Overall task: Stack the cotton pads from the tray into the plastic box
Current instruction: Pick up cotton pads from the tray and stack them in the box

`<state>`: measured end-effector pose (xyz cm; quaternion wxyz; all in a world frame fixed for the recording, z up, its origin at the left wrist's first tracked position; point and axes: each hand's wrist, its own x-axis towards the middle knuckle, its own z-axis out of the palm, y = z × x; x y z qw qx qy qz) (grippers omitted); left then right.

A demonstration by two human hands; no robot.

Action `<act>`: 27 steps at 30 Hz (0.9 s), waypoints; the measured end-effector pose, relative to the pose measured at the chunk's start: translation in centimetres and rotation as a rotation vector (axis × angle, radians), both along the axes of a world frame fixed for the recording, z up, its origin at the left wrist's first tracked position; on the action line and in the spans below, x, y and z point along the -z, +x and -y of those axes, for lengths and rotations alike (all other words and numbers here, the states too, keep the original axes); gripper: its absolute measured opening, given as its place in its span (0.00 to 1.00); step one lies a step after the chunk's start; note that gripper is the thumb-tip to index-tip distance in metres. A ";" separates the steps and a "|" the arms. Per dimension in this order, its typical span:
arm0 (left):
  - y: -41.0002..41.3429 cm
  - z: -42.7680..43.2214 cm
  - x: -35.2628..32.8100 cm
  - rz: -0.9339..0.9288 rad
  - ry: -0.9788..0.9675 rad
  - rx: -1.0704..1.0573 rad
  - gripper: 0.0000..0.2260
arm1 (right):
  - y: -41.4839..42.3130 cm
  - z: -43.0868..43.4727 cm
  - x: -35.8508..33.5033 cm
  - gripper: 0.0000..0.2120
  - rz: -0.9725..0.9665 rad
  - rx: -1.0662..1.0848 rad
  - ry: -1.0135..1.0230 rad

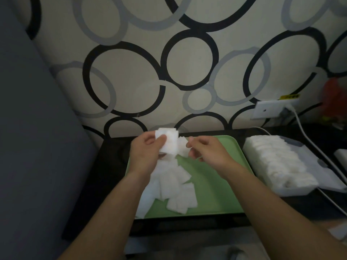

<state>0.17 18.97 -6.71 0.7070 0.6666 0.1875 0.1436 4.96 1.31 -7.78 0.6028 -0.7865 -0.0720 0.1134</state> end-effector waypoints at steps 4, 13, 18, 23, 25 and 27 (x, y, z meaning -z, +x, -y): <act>0.5 -3.0 1.3 -0.077 -0.033 -0.154 0.11 | 2.4 -1.7 1.2 0.05 0.039 0.081 -0.182; 0.7 -5.0 2.3 -0.207 -0.382 -0.130 0.16 | 3.8 -6.0 2.3 0.21 0.056 0.023 -0.640; 0.2 -5.0 2.6 -0.177 -0.315 -0.059 0.15 | 3.7 -6.3 2.7 0.07 0.064 -0.029 -0.537; -0.3 -4.6 2.3 -0.171 -0.154 -0.017 0.11 | 2.2 -4.6 0.2 0.02 0.007 0.079 -0.177; -0.7 -3.8 1.8 -0.163 -0.159 0.017 0.10 | 1.3 -3.5 -1.5 0.03 -0.028 0.095 -0.005; -0.9 -3.2 1.4 -0.160 -0.169 0.047 0.10 | 0.2 -2.5 -3.2 0.05 -0.088 0.050 0.178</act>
